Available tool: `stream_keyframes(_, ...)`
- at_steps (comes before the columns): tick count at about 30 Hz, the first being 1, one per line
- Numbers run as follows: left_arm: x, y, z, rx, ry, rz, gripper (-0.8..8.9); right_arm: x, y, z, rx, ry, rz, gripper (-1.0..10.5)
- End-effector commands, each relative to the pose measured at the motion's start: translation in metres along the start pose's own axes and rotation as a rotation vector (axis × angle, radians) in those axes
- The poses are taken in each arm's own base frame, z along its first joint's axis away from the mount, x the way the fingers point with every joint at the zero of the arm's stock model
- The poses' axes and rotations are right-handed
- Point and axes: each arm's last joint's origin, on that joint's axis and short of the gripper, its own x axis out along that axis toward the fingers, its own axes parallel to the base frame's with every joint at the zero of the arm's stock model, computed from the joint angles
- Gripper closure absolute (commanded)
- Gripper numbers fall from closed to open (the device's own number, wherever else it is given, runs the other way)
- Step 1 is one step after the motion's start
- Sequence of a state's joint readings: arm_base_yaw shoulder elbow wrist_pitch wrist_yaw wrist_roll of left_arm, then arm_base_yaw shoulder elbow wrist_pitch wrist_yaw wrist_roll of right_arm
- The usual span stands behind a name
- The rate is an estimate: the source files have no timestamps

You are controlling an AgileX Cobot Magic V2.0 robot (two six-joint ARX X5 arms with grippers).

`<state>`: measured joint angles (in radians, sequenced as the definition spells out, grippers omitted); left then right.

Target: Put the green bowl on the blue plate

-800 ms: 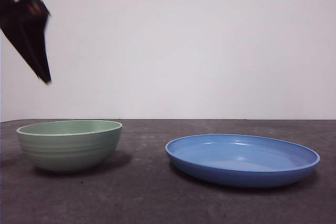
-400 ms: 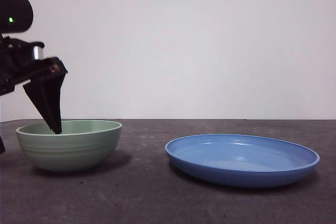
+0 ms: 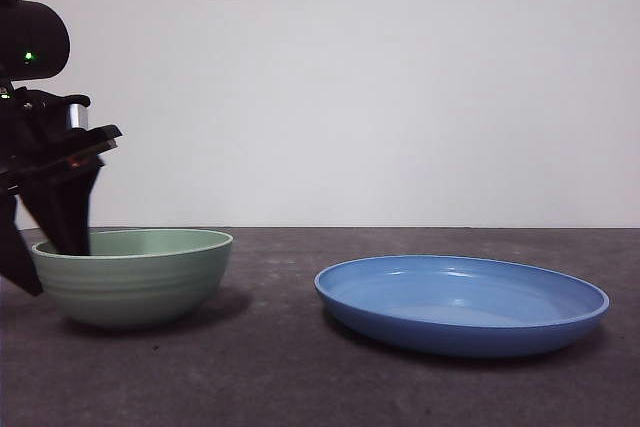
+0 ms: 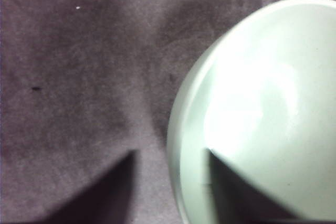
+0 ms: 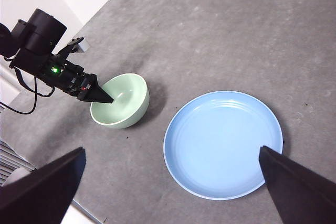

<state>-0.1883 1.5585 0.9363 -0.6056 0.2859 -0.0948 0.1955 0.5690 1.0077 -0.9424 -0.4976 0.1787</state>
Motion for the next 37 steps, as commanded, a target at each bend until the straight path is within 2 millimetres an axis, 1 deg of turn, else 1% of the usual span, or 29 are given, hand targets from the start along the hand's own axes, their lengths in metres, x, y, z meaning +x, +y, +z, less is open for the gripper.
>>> stream_keyframes(1, 0.001, -0.001, 0.005, 0.013, -0.005, 0.001, 7.71, -0.003, 0.002, 0.004, -0.021, -0.016, 0.004, 3.5)
stream_keyframes(3, 0.001, -0.001, 0.005, 0.013, -0.006, 0.003, 7.99, -0.003, 0.002, 0.004, -0.021, -0.016, 0.004, 3.5)
stream_keyframes(9, 0.000, 0.000, 0.005, 0.015, -0.004, 0.093, 7.99, -0.003, 0.002, 0.004, -0.021, -0.016, 0.005, 3.5)
stream_keyframes(12, -0.004, -0.005, 0.009, 0.024, 0.002, 0.090, 7.99, -0.003, 0.002, 0.004, -0.021, -0.016, 0.005, 3.5)
stream_keyframes(14, -0.009, -0.012, 0.014, 0.035, 0.003, 0.085, 7.99, -0.003, 0.002, 0.004, -0.020, -0.015, 0.005, 3.5)
stream_keyframes(18, -0.025, -0.038, 0.026, 0.052, 0.001, 0.063, 7.99, -0.003, 0.002, 0.004, -0.021, -0.016, 0.005, 3.5)
stream_keyframes(24, -0.051, -0.088, 0.045, 0.164, -0.042, 0.008, 7.99, -0.003, 0.002, 0.004, -0.021, -0.016, 0.004, 3.5)
stream_keyframes(27, -0.058, -0.111, 0.055, 0.198, -0.081, -0.025, 7.99, -0.003, 0.002, 0.004, -0.021, -0.016, 0.004, 3.5)
stream_keyframes(30, -0.055, -0.133, 0.064, 0.218, -0.088, -0.052, 7.99, -0.003, 0.002, 0.004, -0.020, -0.016, 0.005, 3.5)
stream_keyframes(32, -0.048, -0.147, 0.070, 0.242, -0.072, -0.063, 7.99, -0.003, 0.002, 0.004, -0.020, -0.016, 0.005, 3.5)
stream_keyframes(37, -0.016, -0.184, 0.078, 0.313, -0.004, -0.080, 7.99, -0.003, 0.002, 0.004, -0.020, -0.016, 0.005, 3.5)
